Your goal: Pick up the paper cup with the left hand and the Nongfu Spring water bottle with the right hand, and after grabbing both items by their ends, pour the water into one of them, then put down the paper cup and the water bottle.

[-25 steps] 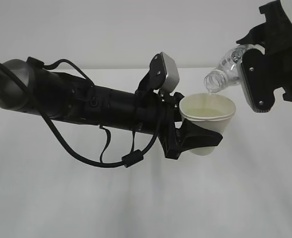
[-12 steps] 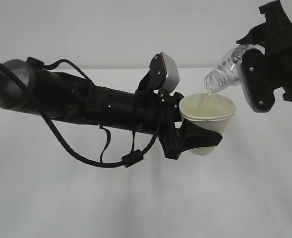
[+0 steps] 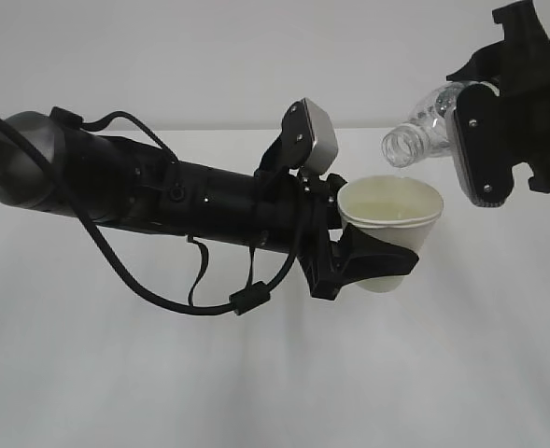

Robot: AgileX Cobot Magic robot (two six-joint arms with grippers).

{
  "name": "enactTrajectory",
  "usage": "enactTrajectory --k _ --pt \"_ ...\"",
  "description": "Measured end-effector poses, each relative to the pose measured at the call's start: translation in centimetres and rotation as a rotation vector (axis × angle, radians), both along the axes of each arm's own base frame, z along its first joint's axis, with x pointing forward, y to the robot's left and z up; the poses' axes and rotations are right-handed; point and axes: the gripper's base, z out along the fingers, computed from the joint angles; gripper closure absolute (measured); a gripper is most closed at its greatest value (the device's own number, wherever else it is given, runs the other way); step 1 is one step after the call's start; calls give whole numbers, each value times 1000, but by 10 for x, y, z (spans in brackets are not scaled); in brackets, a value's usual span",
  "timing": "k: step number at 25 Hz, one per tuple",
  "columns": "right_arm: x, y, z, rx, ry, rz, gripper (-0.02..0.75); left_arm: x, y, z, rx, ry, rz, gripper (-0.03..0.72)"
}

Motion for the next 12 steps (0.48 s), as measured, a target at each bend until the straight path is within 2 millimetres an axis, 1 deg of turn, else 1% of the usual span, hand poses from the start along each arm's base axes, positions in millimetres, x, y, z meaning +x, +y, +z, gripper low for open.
enactTrajectory --k 12 --pt "-1 2 -1 109 30 -24 291 1 0 1 -7 6 11 250"
